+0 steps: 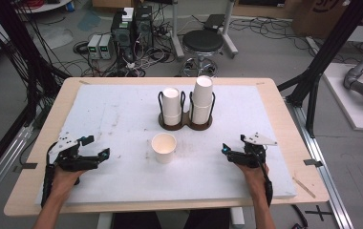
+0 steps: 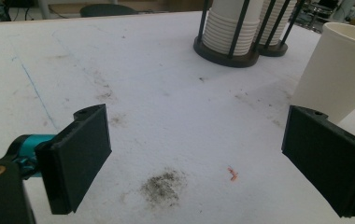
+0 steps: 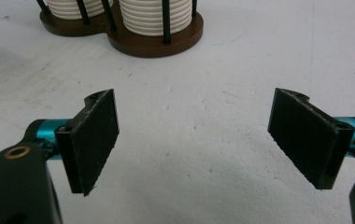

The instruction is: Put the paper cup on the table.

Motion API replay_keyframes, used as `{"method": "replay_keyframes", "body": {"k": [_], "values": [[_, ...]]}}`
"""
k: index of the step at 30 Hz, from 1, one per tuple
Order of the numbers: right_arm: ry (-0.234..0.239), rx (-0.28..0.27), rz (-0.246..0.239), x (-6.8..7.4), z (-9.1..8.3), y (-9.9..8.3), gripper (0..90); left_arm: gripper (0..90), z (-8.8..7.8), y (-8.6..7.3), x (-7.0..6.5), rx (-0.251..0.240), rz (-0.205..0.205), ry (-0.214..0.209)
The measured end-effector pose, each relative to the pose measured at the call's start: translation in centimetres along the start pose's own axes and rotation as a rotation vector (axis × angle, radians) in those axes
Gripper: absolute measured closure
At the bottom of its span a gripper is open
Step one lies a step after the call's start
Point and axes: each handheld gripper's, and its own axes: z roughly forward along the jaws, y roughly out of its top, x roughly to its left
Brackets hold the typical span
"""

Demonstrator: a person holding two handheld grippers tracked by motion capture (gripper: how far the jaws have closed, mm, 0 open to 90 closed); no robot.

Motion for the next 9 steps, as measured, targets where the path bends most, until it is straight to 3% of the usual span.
{"method": "replay_keyframes", "body": {"k": [9], "values": [[0.001,-0.002,-0.001,0.02,-0.06,-0.03,16.8,8.0,0.10,-0.01,-0.05,0.006,0.010,-0.002]]}}
